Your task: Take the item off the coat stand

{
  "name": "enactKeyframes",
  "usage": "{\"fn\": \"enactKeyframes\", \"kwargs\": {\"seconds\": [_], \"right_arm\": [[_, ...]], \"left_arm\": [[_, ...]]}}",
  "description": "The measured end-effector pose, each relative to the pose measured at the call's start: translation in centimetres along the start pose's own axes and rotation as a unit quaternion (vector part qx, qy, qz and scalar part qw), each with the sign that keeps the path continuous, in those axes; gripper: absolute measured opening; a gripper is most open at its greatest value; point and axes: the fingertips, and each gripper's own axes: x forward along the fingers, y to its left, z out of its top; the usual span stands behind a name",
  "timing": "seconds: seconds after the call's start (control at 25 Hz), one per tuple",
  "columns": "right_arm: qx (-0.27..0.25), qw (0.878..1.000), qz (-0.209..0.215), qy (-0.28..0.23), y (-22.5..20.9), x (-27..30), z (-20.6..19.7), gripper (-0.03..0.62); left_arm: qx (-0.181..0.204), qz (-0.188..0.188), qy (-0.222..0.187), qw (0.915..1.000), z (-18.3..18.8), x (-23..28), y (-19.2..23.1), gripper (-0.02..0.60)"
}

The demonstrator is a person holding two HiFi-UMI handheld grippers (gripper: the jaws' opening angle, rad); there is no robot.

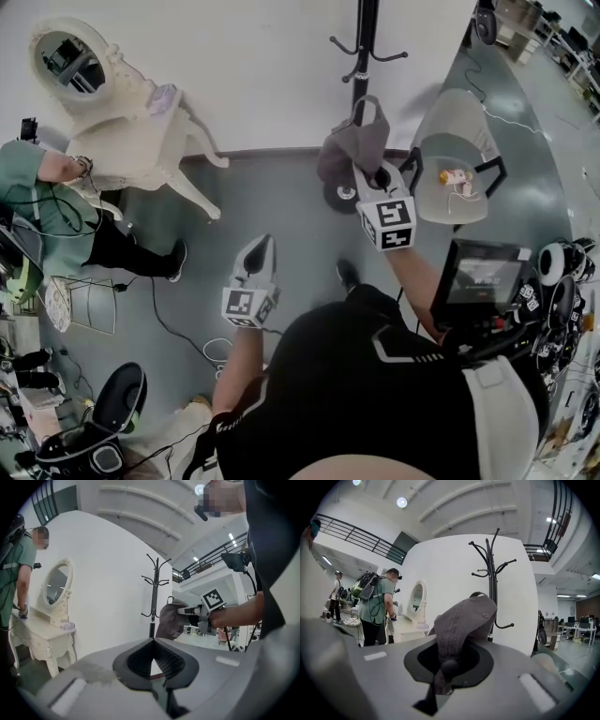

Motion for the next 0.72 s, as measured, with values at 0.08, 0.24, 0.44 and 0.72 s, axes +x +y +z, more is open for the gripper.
{"fn": "enactKeyframes", "kwargs": {"seconds": [0.08,0.24,0.44,0.72], "right_arm": [[-0.005,1.000,0.002,0.000,0.4,-0.8,0.3,0.032],[0.002,1.000,0.004,-0.002,0.9,-2.9,0.9,0.032],[-0.003,1.000,-0.002,0.003,0.6,-5.5,1.3,0.032],[-0.003,1.000,-0.001,-0.009,-0.7,-7.9,2.4,0.032]], "left_arm": [[0.005,0.001,-0.004,1.0000,0.4,-0.4,0.0,0.000],[0.009,0.003,-0.007,0.9999,1.0,-1.1,-0.3,0.000],[0.011,0.009,-0.037,0.9992,2.7,-1.6,-0.7,0.000],[0.013,0.008,-0.048,0.9987,4.8,-1.2,-2.0,0.002]]}}
